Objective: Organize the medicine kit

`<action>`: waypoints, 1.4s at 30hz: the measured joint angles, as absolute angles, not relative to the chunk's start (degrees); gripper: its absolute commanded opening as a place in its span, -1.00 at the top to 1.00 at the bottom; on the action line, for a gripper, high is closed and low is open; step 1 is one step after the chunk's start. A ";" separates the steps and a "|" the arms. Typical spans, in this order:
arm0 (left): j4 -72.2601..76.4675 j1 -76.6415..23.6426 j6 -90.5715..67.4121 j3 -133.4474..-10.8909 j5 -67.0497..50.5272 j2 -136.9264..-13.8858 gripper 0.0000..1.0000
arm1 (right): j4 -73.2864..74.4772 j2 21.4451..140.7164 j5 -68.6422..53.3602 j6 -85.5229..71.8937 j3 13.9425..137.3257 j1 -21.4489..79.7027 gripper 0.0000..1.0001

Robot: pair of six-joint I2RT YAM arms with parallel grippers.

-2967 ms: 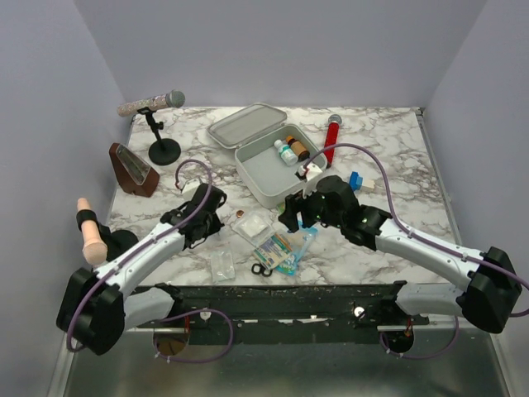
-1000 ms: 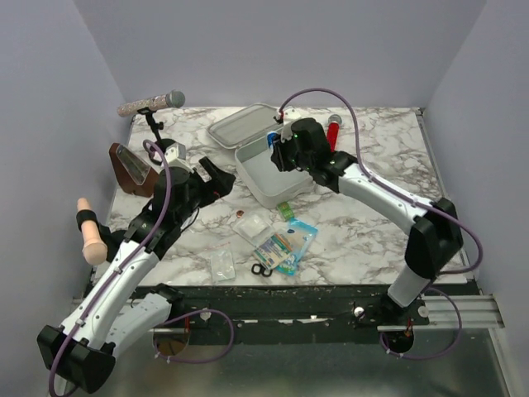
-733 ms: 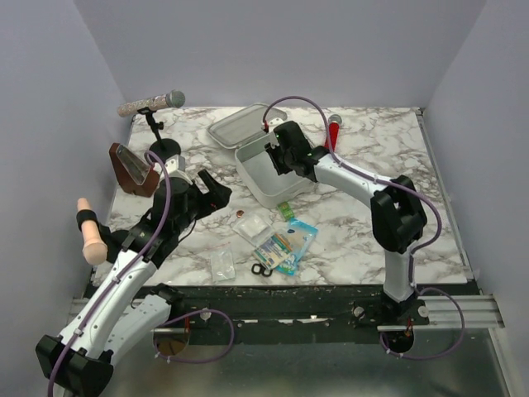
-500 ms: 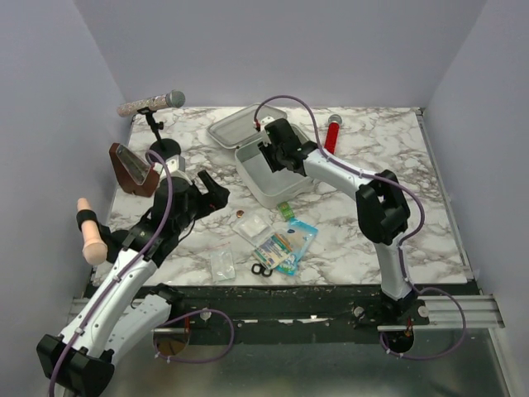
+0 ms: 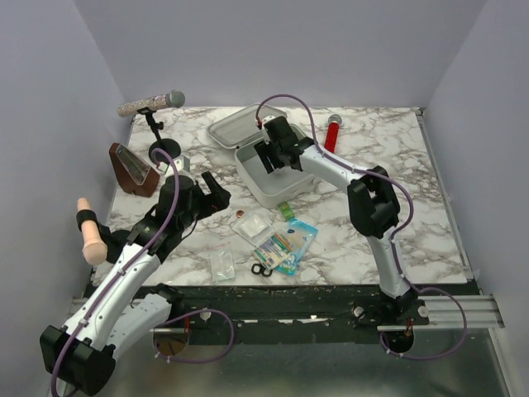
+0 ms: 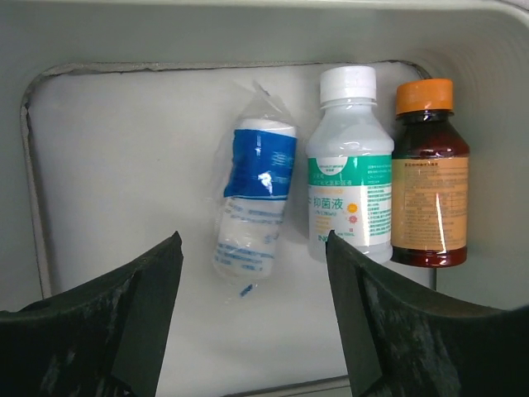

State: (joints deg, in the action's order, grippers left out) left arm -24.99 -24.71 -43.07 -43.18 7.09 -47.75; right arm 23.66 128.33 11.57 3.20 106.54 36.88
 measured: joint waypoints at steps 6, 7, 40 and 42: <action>-24.45 -24.69 -43.07 -42.68 7.05 -47.97 -0.94 | 21.80 124.97 10.33 2.13 101.82 37.06 0.04; -24.27 -24.69 -43.09 -42.48 7.03 -47.97 -0.94 | 21.74 124.07 9.65 1.85 100.79 37.21 0.17; -24.67 -23.99 -43.94 -40.80 7.55 -49.19 -0.92 | 21.02 129.58 7.09 -5.13 103.72 34.85 0.03; -25.02 -23.97 -43.94 -40.80 7.94 -49.12 -0.93 | 19.77 128.16 5.80 -5.26 101.12 34.87 -0.18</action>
